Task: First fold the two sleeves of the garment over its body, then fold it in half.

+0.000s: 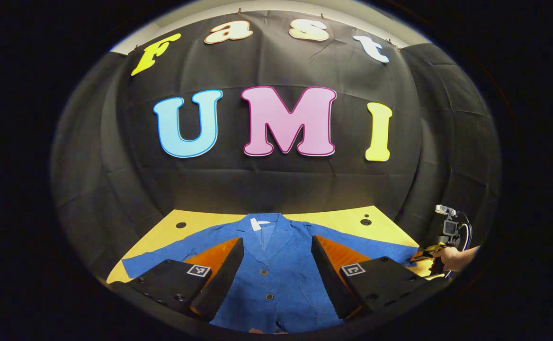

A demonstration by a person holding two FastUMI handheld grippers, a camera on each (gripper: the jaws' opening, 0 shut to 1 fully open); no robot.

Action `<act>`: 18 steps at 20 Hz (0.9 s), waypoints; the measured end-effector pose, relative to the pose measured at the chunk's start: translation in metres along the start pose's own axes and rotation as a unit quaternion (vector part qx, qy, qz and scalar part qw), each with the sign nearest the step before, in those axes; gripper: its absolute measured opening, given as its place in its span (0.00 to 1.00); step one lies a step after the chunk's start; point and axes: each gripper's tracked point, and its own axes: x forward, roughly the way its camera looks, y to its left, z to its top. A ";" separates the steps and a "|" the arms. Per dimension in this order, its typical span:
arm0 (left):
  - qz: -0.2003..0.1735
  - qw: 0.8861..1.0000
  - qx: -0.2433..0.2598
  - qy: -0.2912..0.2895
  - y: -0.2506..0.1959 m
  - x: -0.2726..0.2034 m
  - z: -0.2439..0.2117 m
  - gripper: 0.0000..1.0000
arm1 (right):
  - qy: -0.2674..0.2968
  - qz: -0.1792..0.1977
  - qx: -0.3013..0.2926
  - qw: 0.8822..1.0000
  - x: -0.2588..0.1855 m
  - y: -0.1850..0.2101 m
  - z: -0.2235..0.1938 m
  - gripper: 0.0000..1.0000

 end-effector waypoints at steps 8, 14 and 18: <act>0.026 1.000 -0.005 -0.004 0.015 -0.015 -0.006 0.82 | -0.032 0.048 -0.022 0.998 -0.020 0.023 0.014 0.01; 0.040 0.999 -0.007 -0.005 0.022 -0.027 -0.010 0.82 | -0.061 0.130 -0.062 0.988 -0.056 0.111 0.036 0.00; 0.058 0.998 -0.014 -0.011 0.035 -0.033 -0.011 0.82 | -0.077 0.195 -0.130 0.969 -0.080 0.202 0.035 0.01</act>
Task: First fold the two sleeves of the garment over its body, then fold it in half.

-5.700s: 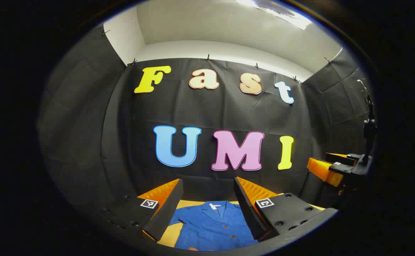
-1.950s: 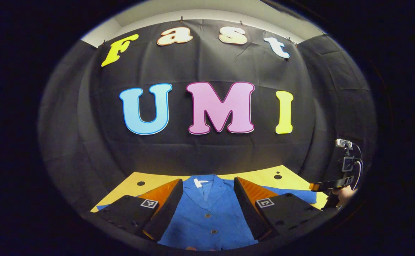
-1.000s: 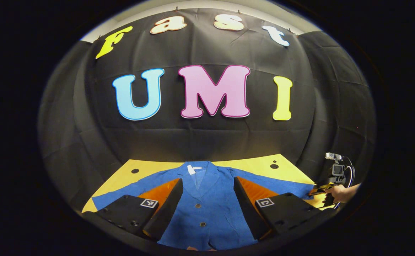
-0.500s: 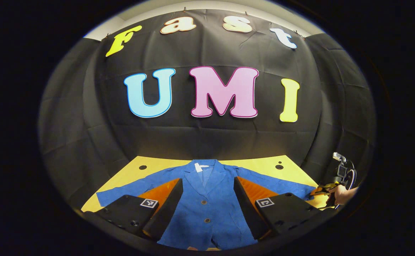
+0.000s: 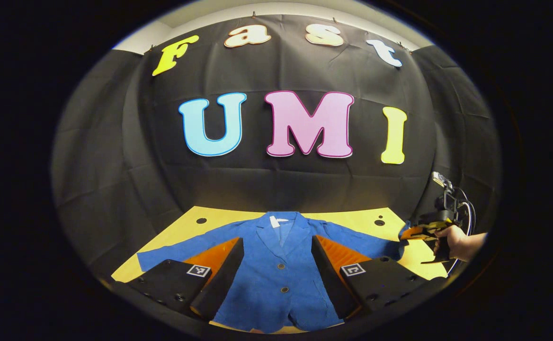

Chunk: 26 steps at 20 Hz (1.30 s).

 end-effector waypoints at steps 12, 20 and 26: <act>0.118 0.991 -0.066 0.002 0.098 -0.032 -0.029 0.82 | 0.056 0.188 -0.114 0.974 0.048 0.313 -0.054 0.01; 0.174 0.977 -0.118 0.035 0.182 -0.044 -0.096 0.83 | 0.119 0.222 -0.084 0.964 0.089 0.435 -0.175 0.00; 0.178 0.971 -0.135 0.079 0.227 -0.029 -0.132 0.85 | 0.114 0.201 -0.048 0.972 0.122 0.440 -0.193 0.63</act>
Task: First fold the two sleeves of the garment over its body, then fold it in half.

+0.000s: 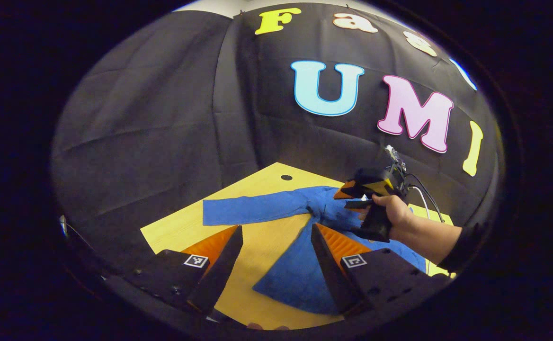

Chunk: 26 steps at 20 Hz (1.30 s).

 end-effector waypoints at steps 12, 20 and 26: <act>0.043 0.998 -0.042 0.002 0.080 0.130 0.020 0.85 | -0.176 -0.047 -0.155 0.971 -0.121 -0.072 0.063 0.98; 0.078 0.989 -0.030 0.121 0.153 0.217 -0.022 0.85 | -0.272 -0.067 -0.225 0.933 -0.217 -0.113 0.053 0.97; 0.081 0.977 -0.025 0.195 0.173 0.248 -0.051 0.85 | -0.311 -0.119 -0.256 0.907 -0.309 -0.155 0.050 0.97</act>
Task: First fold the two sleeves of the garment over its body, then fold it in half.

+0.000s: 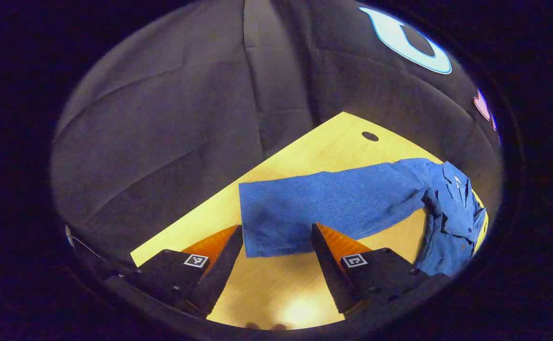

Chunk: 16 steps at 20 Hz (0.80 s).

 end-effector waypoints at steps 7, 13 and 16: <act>0.028 0.999 0.019 0.029 0.008 0.020 -0.007 0.85 | 0.023 -0.024 -0.025 0.999 -0.025 -0.034 -0.013 0.97; 0.015 0.999 0.006 0.035 0.009 0.018 -0.005 0.85 | 0.058 -0.007 -0.008 0.998 -0.026 -0.025 -0.039 0.98; -0.006 1.000 0.002 0.026 -0.014 0.036 0.003 0.49 | 0.064 -0.010 0.002 0.998 -0.023 -0.027 -0.041 0.97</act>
